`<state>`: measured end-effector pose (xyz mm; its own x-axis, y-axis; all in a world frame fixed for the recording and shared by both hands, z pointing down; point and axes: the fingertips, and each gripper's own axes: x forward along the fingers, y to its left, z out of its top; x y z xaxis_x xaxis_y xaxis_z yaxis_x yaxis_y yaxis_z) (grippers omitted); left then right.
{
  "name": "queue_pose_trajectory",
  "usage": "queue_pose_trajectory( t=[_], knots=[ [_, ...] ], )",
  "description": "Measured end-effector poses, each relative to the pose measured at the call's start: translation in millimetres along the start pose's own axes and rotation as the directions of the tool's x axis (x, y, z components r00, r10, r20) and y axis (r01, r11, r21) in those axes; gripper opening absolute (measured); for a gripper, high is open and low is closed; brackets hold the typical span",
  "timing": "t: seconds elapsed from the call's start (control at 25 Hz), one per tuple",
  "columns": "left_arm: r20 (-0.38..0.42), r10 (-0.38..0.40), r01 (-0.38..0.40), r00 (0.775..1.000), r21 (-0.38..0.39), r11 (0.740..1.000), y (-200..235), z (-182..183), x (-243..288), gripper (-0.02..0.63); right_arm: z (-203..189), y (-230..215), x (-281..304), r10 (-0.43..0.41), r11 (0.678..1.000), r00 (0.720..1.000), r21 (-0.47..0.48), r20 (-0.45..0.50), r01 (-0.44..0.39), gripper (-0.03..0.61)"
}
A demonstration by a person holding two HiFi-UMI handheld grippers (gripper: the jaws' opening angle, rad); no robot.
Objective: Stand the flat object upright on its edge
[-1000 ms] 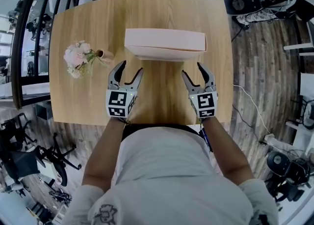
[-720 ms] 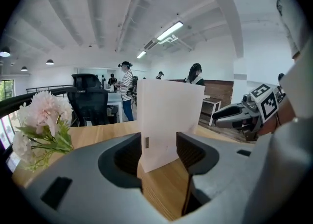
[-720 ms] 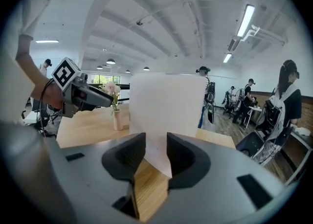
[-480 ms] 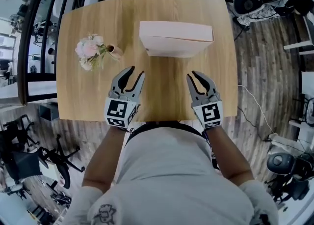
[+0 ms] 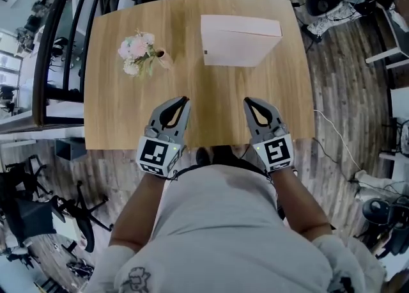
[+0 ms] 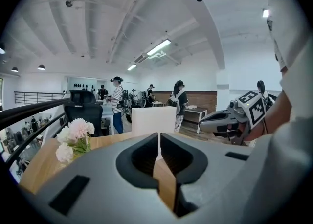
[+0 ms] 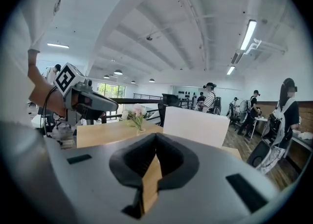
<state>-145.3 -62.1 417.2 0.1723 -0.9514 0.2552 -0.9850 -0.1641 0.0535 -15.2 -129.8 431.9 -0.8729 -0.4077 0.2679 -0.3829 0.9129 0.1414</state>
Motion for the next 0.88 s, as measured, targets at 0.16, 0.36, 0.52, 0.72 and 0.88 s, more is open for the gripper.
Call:
queue_pose_trajectory(
  t=[0.16,0.36,0.52,0.72,0.88],
  knots=[
    [0.015,-0.054,0.053,0.998,0.017,0.998,-22,3,-29,0.008,11,22,-23,0.003,1.0,1.0,0.022,0.014,-0.003,0.005],
    [0.038,-0.092,0.091,0.995,0.029,0.995,-39,6,-70,0.006,27,59,-50,0.016,1.0,0.999,0.018,0.039,-0.016,0.005],
    [0.047,-0.114,0.112,0.992,0.039,0.993,-46,8,-99,0.006,34,79,-73,0.011,1.0,0.999,0.022,0.039,-0.012,0.005],
    [0.062,-0.119,0.117,0.991,0.034,0.993,-59,14,-117,0.006,38,79,-96,0.006,1.0,0.999,0.027,0.04,-0.007,0.005],
    [0.073,-0.114,0.111,0.991,0.048,0.993,-72,18,-122,0.006,39,72,-113,0.008,1.0,0.999,0.019,0.047,-0.009,0.005]
  ],
)
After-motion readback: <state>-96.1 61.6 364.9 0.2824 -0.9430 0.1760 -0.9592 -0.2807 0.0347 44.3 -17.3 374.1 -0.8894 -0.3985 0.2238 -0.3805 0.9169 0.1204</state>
